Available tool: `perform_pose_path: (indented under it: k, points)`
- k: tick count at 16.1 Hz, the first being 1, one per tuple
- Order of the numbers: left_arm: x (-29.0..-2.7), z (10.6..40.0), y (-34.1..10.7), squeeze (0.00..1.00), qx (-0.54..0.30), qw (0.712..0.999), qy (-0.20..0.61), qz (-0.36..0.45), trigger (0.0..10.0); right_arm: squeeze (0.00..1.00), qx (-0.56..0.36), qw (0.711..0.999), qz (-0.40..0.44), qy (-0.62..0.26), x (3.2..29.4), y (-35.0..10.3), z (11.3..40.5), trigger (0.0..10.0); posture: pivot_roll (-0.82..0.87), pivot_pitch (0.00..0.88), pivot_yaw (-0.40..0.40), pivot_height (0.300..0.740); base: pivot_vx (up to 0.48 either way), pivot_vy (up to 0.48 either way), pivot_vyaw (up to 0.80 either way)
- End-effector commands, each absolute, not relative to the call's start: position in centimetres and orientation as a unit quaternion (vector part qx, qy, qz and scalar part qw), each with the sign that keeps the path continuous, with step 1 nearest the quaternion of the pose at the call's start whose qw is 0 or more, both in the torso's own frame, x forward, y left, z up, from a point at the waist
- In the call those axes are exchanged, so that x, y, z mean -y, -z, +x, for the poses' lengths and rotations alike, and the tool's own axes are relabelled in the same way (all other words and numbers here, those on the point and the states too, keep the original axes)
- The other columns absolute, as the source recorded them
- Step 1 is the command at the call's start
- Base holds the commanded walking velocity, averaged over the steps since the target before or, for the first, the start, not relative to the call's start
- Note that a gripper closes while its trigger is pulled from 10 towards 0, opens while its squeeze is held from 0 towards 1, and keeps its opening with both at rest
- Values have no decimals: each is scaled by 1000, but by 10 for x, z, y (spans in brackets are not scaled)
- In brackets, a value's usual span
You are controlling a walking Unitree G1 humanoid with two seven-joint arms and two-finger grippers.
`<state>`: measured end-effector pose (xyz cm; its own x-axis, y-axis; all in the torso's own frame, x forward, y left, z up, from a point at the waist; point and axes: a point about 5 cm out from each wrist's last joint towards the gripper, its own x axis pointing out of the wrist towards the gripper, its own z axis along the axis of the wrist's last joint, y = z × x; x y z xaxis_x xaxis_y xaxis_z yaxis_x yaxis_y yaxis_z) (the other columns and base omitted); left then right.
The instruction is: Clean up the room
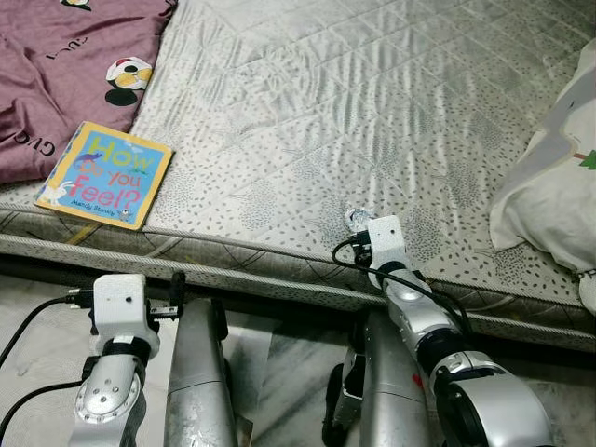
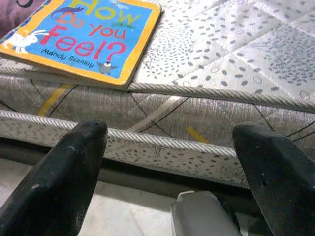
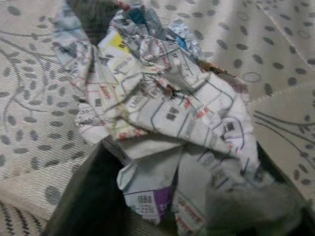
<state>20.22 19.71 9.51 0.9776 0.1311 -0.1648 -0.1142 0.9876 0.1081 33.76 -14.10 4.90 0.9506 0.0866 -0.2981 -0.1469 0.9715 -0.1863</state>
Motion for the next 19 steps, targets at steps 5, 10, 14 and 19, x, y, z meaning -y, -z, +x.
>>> perform_pose_path:
  k: [5,10,14,19]
  points:
    - [-197,202,-86,0,-102,992,-60,48,10000,0,-157,983,-81,-47,152,-42,332,0,143,226,-50,564,0,0,0]
    - [-196,204,-86,0,-99,992,-59,47,10000,0,-141,987,-57,-51,151,-48,336,0,141,218,-52,564,0,0,0]
    - [-195,205,-85,0,-97,992,-58,47,10000,0,-128,990,-31,-49,155,-53,338,0,133,214,-52,564,0,0,0]
    - [-194,206,-85,0,-97,993,-55,47,10000,0,-108,991,-14,-79,155,-56,336,118,129,214,-49,564,0,0,0]
